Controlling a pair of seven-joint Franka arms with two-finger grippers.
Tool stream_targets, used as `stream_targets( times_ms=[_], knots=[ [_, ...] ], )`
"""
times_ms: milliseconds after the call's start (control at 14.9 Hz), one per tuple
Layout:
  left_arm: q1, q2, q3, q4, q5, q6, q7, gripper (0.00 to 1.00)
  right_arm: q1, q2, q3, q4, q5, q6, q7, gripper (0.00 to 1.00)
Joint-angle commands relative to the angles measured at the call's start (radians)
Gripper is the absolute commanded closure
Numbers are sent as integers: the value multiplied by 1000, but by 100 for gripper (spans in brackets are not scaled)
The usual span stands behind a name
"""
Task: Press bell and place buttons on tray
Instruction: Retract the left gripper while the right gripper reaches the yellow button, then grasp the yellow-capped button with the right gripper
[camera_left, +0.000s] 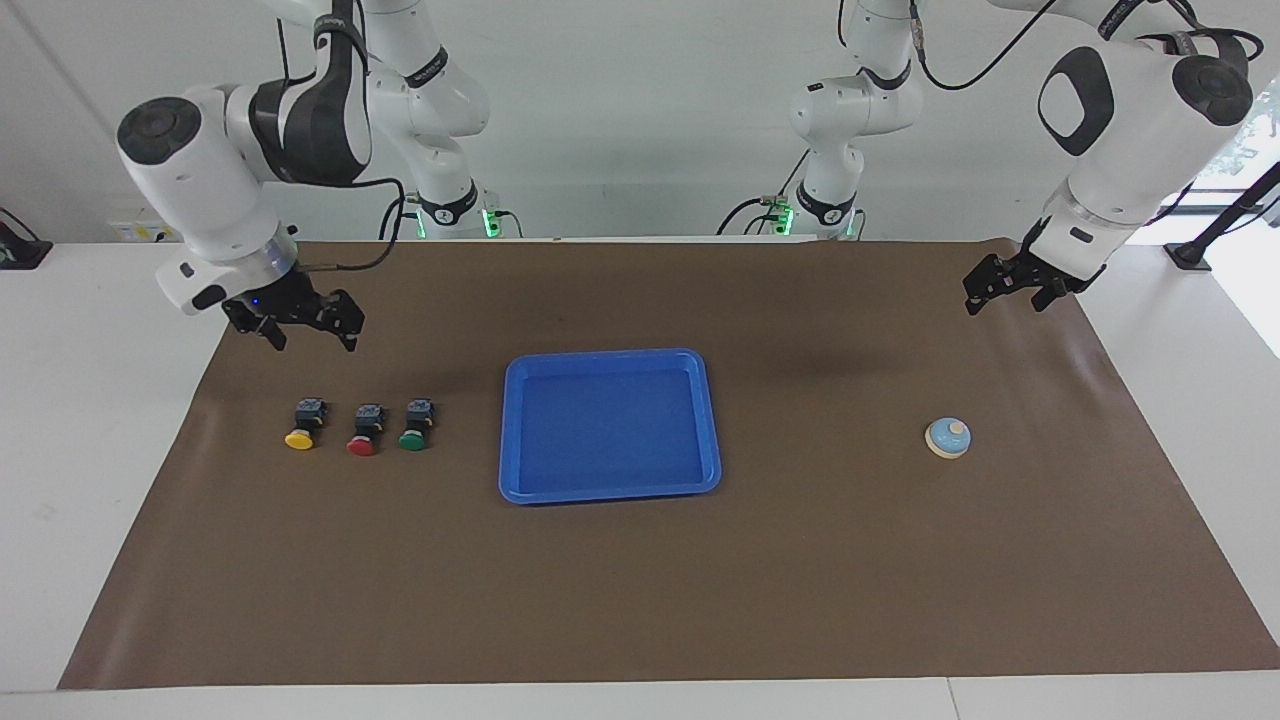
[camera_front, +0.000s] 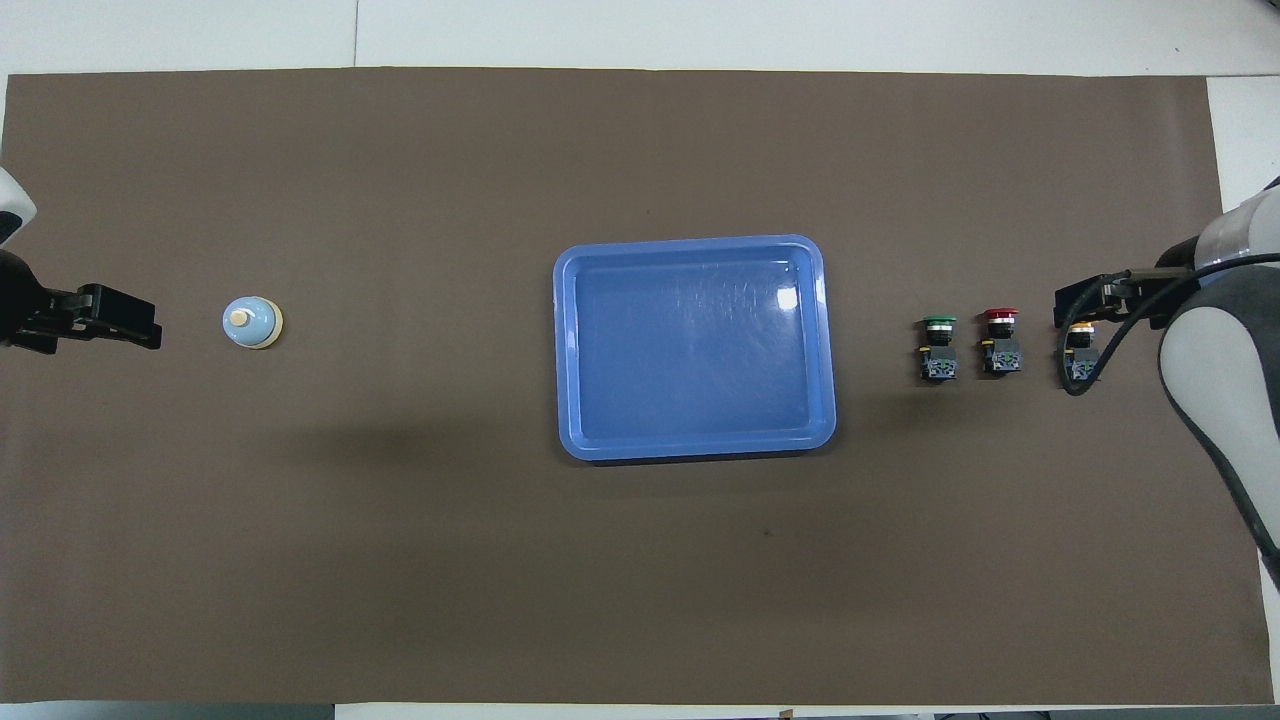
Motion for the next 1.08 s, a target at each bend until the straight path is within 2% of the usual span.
stream_targets(
  times_ms=[0, 134, 336, 538, 1008],
  knots=[
    [-39, -22, 19, -2, 7, -27, -8, 0, -63, 38, 9, -68, -4, 120, -24, 1],
    [-64, -22, 41, 2, 7, -27, -10, 0, -95, 24, 9, -163, -5, 232, -37, 1],
    [-85, -6, 49, 48, 4, -25, -39, 0, -143, 23, 6, -199, -10, 231, -81, 1],
    [-85, 11, 49, 93, 5, -31, -39, 0, -161, 6, 4, -277, -30, 291, -80, 1],
    [-94, 18, 52, 145, 5, -100, -40, 0, -187, 79, 4, -306, -32, 441, -80, 1]
  ],
)
